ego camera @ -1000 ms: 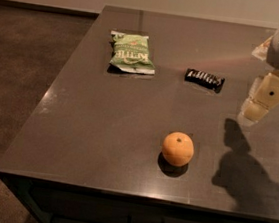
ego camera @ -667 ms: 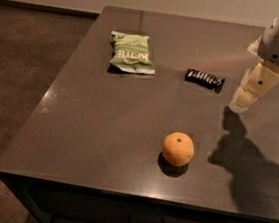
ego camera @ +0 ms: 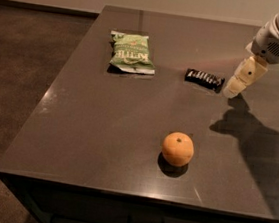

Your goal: Move rxbar chocolate near orange

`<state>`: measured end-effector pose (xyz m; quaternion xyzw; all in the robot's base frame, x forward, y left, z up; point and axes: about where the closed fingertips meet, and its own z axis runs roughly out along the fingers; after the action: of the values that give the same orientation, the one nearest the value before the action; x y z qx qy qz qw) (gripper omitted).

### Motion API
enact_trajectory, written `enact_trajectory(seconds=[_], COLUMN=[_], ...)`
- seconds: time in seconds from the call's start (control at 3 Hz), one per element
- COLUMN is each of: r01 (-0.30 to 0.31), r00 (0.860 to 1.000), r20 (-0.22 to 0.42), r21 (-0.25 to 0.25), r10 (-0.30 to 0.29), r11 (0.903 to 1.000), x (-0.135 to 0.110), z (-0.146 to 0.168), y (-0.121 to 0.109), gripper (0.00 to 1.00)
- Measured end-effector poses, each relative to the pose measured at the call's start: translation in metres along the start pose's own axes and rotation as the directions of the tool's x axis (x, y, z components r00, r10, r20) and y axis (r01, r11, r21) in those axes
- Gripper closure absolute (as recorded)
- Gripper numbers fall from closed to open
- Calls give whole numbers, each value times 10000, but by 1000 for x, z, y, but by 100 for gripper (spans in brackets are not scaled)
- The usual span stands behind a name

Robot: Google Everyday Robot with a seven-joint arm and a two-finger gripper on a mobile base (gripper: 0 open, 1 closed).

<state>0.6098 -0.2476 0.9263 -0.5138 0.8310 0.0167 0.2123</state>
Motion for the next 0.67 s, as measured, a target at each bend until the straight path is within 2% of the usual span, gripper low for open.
enact_trajectory(seconds=[0.67], r01=[-619], r00=[9956], r20=[684], r21=[-288], r10=[637], r11=[9977], x=[-12], z=[55], y=[-39], gripper=[0])
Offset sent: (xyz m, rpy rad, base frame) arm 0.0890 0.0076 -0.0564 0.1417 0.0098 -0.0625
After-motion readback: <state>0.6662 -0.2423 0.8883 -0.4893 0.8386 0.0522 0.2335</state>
